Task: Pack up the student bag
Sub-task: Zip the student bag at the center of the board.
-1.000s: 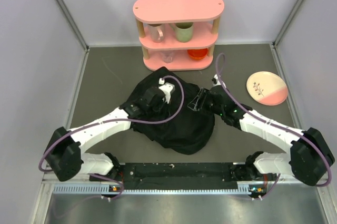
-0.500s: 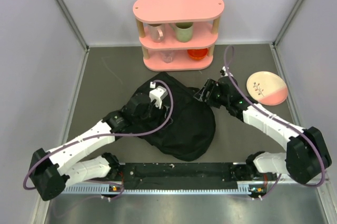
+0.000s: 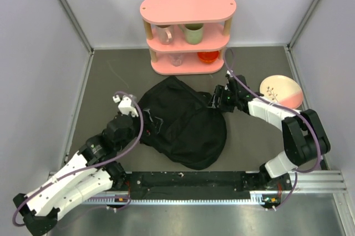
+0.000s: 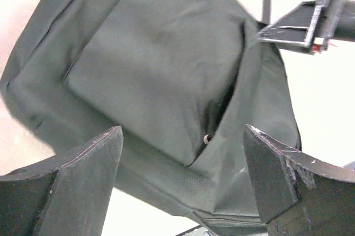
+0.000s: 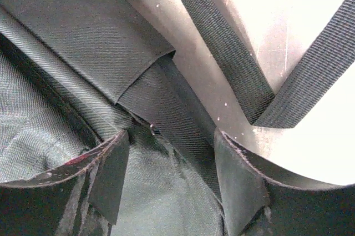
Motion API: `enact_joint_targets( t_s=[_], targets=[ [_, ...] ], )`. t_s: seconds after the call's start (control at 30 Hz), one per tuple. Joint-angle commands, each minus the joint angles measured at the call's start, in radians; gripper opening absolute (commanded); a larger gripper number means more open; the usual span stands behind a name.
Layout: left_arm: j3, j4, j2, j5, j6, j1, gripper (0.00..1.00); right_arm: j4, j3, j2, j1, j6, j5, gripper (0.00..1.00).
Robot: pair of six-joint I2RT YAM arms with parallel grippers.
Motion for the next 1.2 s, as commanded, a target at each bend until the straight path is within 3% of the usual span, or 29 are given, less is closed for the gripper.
enact_joint_targets(
  t_s=[0.0,0.17,0.23,0.27,0.33,0.43,0.47,0.53,0.57,0.6,0.77,0.83,0.87,0.9,1.03,1.17],
  targets=[
    [-0.109,-0.114,-0.061,-0.088,-0.273,-0.002,0.93,0.023,-0.033,-0.002,-0.042,-0.048,-0.062,0.49],
    [-0.226,-0.083,-0.077,-0.039,-0.404,-0.002,0.93,0.123,-0.221,-0.111,-0.048,0.034,-0.122,0.16],
    [-0.261,-0.026,-0.087,-0.034,-0.410,-0.002,0.94,0.160,-0.286,-0.156,-0.047,0.071,-0.156,0.10],
    [-0.269,-0.003,-0.088,-0.037,-0.406,-0.002,0.95,0.177,-0.346,-0.200,-0.042,0.108,-0.170,0.03],
    [-0.281,0.066,-0.079,-0.053,-0.386,0.001,0.97,0.182,-0.392,-0.252,-0.022,0.130,-0.161,0.01],
    [-0.264,0.135,-0.032,-0.048,-0.337,0.027,0.98,0.078,-0.433,-0.390,0.007,0.150,-0.081,0.07],
    [-0.254,0.145,-0.018,-0.037,-0.320,0.038,0.98,0.039,-0.424,-0.425,0.008,0.153,-0.010,0.24],
    [-0.226,0.162,0.013,-0.013,-0.283,0.067,0.98,-0.085,-0.386,-0.528,0.007,0.135,0.069,0.41],
    [-0.221,0.172,0.018,0.012,-0.272,0.073,0.98,-0.110,-0.337,-0.553,0.007,0.112,0.121,0.55],
    [-0.220,0.179,0.019,0.019,-0.254,0.082,0.98,-0.130,-0.311,-0.588,0.008,0.101,0.135,0.60],
    [-0.215,0.176,0.007,0.038,-0.234,0.104,0.95,-0.135,-0.095,-0.524,0.025,0.070,0.016,0.62],
    [-0.224,0.181,-0.010,0.044,-0.231,0.111,0.92,-0.135,-0.032,-0.455,0.094,0.062,-0.010,0.61],
    [-0.226,0.195,-0.015,0.047,-0.229,0.119,0.88,-0.125,0.023,-0.432,0.120,0.052,-0.013,0.61],
    [-0.232,0.204,-0.018,0.056,-0.226,0.121,0.76,-0.116,0.045,-0.402,0.151,0.049,-0.018,0.61],
    [-0.244,0.248,-0.007,0.091,-0.222,0.137,0.63,-0.112,0.184,-0.215,0.293,0.042,-0.040,0.58],
    [-0.263,0.285,0.001,0.122,-0.228,0.150,0.52,-0.102,0.260,-0.087,0.352,0.026,-0.038,0.56]
  ],
)
